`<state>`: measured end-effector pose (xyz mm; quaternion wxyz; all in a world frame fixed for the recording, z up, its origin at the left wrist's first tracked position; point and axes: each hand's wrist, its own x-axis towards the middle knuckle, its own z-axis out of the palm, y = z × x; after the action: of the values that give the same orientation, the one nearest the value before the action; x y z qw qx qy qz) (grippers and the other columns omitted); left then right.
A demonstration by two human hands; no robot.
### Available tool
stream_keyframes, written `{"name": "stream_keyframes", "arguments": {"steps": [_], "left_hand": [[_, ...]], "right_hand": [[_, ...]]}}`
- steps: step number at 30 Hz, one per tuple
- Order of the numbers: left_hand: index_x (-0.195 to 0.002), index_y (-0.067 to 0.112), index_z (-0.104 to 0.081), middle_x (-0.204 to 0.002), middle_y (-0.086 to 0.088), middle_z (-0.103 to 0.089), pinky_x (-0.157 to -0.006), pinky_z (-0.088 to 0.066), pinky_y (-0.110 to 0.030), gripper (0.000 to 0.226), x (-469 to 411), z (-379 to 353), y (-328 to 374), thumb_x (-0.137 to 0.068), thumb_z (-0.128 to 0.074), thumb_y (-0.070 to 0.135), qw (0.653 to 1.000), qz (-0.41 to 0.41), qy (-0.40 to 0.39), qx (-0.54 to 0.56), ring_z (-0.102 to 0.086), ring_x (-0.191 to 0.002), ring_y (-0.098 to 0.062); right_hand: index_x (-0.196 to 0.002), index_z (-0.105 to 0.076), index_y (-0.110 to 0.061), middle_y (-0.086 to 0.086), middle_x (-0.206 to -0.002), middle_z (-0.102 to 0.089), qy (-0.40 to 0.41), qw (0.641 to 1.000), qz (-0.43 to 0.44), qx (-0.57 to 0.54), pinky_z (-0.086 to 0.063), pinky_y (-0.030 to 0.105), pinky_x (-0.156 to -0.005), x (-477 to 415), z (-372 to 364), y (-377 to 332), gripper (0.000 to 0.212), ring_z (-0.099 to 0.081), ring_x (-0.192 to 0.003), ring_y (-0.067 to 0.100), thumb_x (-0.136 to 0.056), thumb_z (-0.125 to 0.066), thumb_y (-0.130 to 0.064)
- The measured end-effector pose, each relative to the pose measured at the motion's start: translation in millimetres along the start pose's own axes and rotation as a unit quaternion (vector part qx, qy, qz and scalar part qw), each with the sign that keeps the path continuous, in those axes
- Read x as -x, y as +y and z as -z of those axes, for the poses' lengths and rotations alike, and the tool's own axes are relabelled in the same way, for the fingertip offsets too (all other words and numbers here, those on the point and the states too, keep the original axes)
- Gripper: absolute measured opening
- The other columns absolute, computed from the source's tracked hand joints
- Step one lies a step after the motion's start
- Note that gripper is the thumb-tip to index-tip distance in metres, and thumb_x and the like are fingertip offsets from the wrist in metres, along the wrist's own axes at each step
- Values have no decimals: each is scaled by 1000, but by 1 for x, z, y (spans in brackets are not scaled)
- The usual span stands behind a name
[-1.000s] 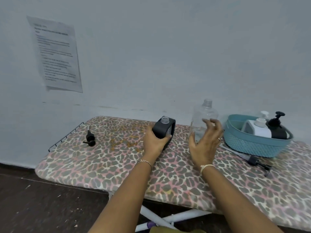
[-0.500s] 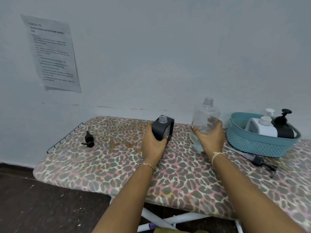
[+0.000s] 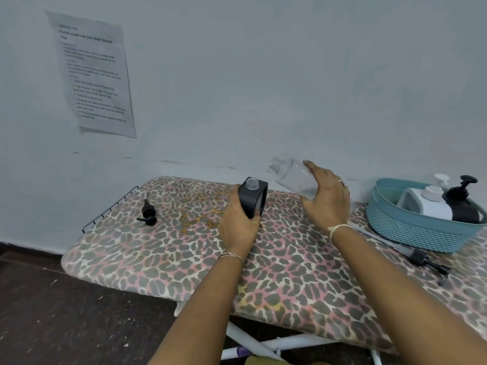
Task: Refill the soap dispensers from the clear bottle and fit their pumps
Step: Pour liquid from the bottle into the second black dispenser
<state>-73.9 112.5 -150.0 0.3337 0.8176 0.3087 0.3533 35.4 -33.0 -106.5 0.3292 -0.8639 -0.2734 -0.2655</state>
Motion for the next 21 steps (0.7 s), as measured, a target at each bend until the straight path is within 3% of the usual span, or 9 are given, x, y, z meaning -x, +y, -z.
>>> {"name": "stream_keyframes", "arguments": {"steps": [6,21], "left_hand": [[-147,28,-28,-123,-4,-64,-84,-53,-40,78,-2,0,-2,-83,-73,32,1000,2,-11,-19,-64,-106,-27],[-147,28,-25,-121,-7,-65,-85,-55,-43,81,-2,0,-4,-82,-73,29,1000,3,-20,-24,-64,-104,-29]], "right_hand": [[-139,-44,-31,4,-122,-58,-25,994,49,98,-39,39,-93,-4,3,-11,81,-53,-108,26,-68,-68,-2],[-140,-44,-29,4,-125,-57,-49,981,91,163,-36,39,-98,-7,8,-22,83,-51,-115,27,-67,-67,4]]}}
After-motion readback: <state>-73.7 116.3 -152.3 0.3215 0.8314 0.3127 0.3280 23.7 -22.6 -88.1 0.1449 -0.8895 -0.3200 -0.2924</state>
